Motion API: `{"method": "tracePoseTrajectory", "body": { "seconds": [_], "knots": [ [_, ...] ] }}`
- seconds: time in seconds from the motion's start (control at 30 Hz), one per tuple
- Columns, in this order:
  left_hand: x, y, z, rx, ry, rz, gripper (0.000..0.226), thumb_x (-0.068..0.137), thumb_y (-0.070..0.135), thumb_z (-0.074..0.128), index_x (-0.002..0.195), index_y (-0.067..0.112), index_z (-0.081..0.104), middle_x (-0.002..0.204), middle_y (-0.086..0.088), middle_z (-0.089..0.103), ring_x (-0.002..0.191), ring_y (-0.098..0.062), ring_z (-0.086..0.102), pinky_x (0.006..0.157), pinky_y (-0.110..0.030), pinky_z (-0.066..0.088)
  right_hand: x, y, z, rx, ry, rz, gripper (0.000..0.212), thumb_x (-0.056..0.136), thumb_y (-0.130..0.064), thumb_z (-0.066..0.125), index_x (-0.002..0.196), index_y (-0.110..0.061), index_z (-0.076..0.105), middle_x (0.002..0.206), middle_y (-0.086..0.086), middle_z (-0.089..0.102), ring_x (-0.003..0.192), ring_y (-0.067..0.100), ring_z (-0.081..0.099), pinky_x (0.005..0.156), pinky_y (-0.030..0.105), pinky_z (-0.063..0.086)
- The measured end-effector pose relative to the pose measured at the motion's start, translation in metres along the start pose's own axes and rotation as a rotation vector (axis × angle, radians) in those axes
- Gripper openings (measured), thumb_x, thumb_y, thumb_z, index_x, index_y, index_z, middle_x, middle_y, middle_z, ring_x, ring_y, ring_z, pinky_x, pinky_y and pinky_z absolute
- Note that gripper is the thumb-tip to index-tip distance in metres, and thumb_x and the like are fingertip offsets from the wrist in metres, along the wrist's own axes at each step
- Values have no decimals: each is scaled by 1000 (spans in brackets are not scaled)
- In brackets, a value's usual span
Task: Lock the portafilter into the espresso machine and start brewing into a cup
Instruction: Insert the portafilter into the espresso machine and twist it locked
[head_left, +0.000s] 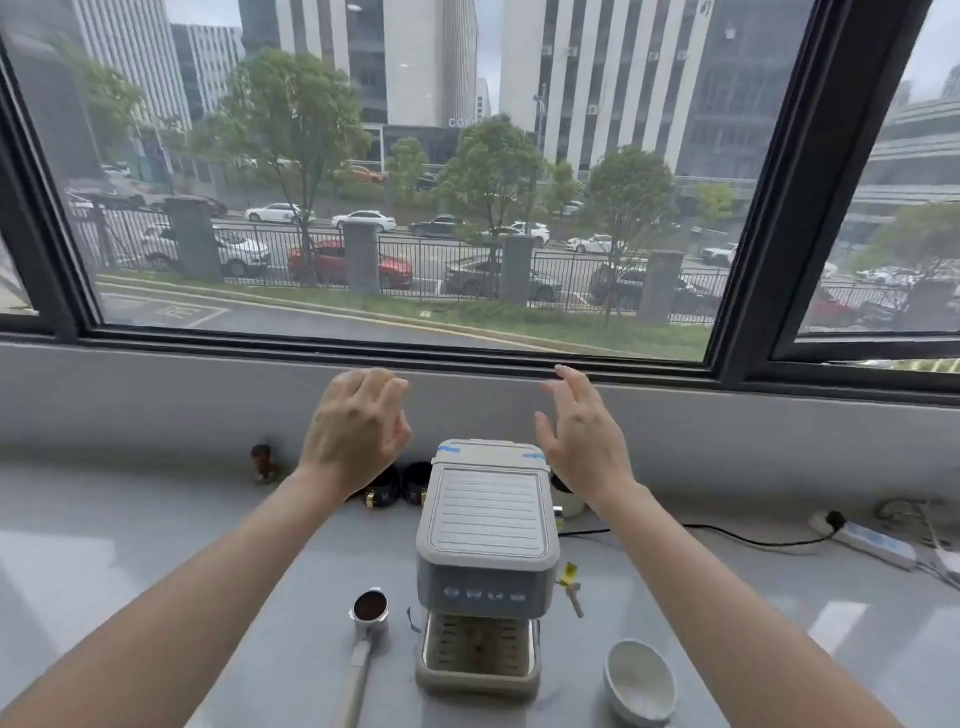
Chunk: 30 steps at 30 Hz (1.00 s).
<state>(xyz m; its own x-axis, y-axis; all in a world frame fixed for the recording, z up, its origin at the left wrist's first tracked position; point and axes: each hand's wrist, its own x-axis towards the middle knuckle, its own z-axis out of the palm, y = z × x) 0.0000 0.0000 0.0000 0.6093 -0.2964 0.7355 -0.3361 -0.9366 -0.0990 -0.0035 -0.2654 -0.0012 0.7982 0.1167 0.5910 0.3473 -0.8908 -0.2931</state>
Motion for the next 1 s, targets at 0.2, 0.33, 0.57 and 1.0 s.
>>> {"method": "tracePoseTrajectory", "body": {
  "seconds": [0.2, 0.33, 0.57, 1.0],
  "knots": [
    [-82, -14, 67, -50, -234, -147, 14, 79, 24, 44, 76, 13, 52, 71, -5, 56, 64, -26, 56, 46, -35, 44, -20, 17, 74, -33, -238, 150, 42, 95, -23, 46, 135, -10, 48, 150, 3, 37, 134, 20, 41, 95, 36, 47],
    [-148, -25, 113, -9, -494, -135, 25, 75, 31, 38, 61, 16, 51, 53, 1, 54, 39, -24, 51, 37, -23, 23, -33, 27, 116, -41, -310, 287, 39, 94, -20, 45, 132, -9, 50, 146, 6, 41, 130, 24, 43, 96, 37, 45],
    [-250, -18, 163, -65, -894, -147, 35, 73, 39, 39, 59, 17, 62, 38, 1, 49, 29, -25, 48, 41, -21, 15, -37, 28, 141, -10, -285, 390, 32, 96, -19, 41, 123, -5, 52, 137, 13, 45, 123, 32, 44, 100, 36, 36],
    [-299, 33, 170, -189, -1108, -877, 20, 87, 21, 47, 92, 7, 34, 88, -9, 58, 80, -33, 63, 60, -35, 43, -41, 39, 154, 18, -309, 430, 41, 95, -23, 39, 134, -11, 42, 147, 22, 33, 114, 45, 49, 91, 46, 42]
  ]
}}
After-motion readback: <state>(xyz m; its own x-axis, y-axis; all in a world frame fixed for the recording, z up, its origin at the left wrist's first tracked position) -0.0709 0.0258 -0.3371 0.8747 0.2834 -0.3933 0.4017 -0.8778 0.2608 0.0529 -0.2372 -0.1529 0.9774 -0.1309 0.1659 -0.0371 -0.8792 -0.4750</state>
